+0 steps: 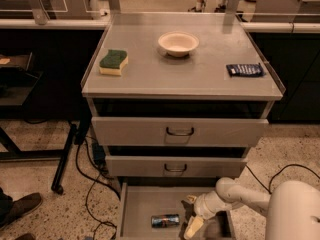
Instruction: Pick redbull can from bottom drawer and place on counter
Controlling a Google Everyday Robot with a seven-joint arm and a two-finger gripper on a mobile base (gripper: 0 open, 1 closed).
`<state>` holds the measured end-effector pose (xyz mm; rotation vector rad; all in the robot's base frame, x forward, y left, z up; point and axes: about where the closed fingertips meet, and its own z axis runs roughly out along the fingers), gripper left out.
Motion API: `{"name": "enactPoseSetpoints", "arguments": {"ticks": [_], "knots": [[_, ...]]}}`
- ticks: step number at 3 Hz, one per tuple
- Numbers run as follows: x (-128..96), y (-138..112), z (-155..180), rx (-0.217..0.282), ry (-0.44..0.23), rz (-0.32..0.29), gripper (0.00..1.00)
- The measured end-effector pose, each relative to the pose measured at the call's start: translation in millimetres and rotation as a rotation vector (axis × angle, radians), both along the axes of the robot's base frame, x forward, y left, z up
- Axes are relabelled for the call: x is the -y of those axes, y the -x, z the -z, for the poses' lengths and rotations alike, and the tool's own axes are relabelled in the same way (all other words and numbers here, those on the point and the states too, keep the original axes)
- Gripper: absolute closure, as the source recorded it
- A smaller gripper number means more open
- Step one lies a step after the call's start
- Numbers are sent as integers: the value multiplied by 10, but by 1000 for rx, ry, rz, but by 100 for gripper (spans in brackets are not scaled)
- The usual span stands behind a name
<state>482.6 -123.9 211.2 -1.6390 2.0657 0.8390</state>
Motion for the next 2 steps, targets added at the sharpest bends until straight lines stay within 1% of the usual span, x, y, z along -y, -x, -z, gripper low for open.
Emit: {"name": "enactPoseSetpoints", "arguments": {"ticks": [1,2], "knots": [[-101,-103,160,20,-24,8,0],[-132,-304,516,29,-38,36,0]]}}
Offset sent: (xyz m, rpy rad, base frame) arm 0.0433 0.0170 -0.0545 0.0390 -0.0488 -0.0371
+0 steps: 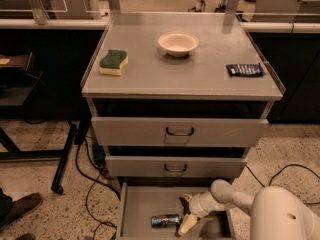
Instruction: Pick redbull can from bottom drawer and place on counter
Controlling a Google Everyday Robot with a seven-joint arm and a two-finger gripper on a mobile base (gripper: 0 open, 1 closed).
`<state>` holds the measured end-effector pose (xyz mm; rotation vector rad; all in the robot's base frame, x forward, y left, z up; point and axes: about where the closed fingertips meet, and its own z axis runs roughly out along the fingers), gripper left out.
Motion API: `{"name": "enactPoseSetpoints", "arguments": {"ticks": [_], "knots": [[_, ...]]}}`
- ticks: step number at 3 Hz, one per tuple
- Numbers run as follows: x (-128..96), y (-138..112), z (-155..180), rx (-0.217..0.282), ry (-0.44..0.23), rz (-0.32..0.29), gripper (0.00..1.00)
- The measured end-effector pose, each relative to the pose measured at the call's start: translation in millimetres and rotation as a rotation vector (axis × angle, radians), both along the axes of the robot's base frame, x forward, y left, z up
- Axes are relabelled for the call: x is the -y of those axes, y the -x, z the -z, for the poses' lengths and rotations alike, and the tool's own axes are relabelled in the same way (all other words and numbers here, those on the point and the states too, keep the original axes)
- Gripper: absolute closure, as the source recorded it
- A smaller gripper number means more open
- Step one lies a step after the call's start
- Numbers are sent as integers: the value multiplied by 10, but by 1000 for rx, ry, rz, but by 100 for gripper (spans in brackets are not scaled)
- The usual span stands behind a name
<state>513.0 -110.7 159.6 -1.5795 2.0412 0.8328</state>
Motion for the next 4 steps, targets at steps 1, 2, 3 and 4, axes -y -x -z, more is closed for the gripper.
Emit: {"name": "enactPoseSetpoints", "arguments": {"ticks": [1,2,3,4], "knots": [[-118,-1,213,-17,-29,4,0],[-182,-87,290,-13,-31,9,0],[-206,-125,303,-23,-29,18,0],[-207,-126,303,-23,-29,19,0]]}}
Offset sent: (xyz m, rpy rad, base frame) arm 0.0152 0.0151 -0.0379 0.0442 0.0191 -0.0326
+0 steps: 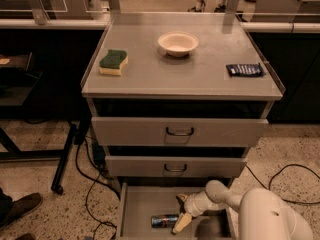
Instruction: Pick redbull can from bottom drawer and place on counter
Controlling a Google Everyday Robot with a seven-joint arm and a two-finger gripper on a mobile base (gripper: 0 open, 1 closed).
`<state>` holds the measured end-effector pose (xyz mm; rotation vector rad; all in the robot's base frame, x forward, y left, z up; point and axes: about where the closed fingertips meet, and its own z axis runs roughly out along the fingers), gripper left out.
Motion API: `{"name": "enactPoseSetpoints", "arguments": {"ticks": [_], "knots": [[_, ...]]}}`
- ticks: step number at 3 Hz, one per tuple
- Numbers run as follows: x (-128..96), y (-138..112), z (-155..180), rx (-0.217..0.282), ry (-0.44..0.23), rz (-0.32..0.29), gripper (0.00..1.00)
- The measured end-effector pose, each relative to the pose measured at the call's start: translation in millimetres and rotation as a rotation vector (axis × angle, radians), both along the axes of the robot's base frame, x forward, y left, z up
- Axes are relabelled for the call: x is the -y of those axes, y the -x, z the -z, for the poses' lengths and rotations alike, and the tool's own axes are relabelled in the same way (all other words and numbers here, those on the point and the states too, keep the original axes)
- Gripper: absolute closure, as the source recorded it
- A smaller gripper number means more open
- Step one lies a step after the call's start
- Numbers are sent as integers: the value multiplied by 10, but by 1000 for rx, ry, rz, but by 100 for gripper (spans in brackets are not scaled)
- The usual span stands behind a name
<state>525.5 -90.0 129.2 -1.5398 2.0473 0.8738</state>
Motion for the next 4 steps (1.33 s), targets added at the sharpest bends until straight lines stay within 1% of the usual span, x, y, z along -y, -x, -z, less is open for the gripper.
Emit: {"name": "enactPoseSetpoints", "arguments": {"ticks": [1,2,3,4], "knots": [[-88,81,52,15,0,-5,0],[-188,152,162,20,-4,-11,0],[-213,202,286,5,-9,-11,0],[-213,203,299,4,-9,-10,17]]}}
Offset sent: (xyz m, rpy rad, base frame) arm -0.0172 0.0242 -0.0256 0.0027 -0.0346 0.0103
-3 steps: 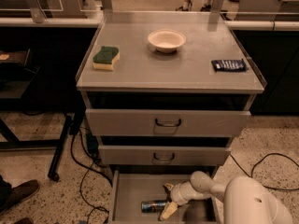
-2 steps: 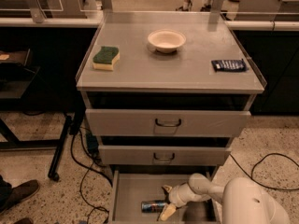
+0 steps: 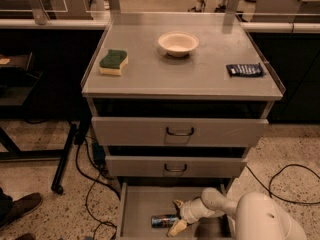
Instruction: Pick redbull can from bottom drawer and place on counter
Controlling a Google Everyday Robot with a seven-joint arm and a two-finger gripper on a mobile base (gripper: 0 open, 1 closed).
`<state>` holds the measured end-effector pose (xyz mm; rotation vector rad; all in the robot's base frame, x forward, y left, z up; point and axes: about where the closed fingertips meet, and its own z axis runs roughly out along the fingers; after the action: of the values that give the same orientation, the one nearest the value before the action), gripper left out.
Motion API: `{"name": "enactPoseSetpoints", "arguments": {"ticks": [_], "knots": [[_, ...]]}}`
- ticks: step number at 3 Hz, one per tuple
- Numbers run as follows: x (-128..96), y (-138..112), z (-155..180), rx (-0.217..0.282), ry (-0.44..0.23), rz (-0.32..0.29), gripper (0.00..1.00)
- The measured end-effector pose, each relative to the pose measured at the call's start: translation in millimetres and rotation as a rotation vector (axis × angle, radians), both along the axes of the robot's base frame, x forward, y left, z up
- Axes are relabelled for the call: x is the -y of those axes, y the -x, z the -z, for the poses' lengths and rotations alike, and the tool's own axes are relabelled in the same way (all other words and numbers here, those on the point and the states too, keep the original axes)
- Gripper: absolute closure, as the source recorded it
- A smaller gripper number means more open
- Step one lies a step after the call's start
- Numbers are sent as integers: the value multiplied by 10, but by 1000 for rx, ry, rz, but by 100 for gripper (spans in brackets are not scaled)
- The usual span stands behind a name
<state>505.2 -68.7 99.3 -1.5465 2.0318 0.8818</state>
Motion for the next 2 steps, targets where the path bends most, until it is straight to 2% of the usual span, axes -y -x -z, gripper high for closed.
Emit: {"name": "enactPoseSetpoints", "arguments": {"ticks": [2], "knots": [[-1,1,0,0,0,0,79]]}}
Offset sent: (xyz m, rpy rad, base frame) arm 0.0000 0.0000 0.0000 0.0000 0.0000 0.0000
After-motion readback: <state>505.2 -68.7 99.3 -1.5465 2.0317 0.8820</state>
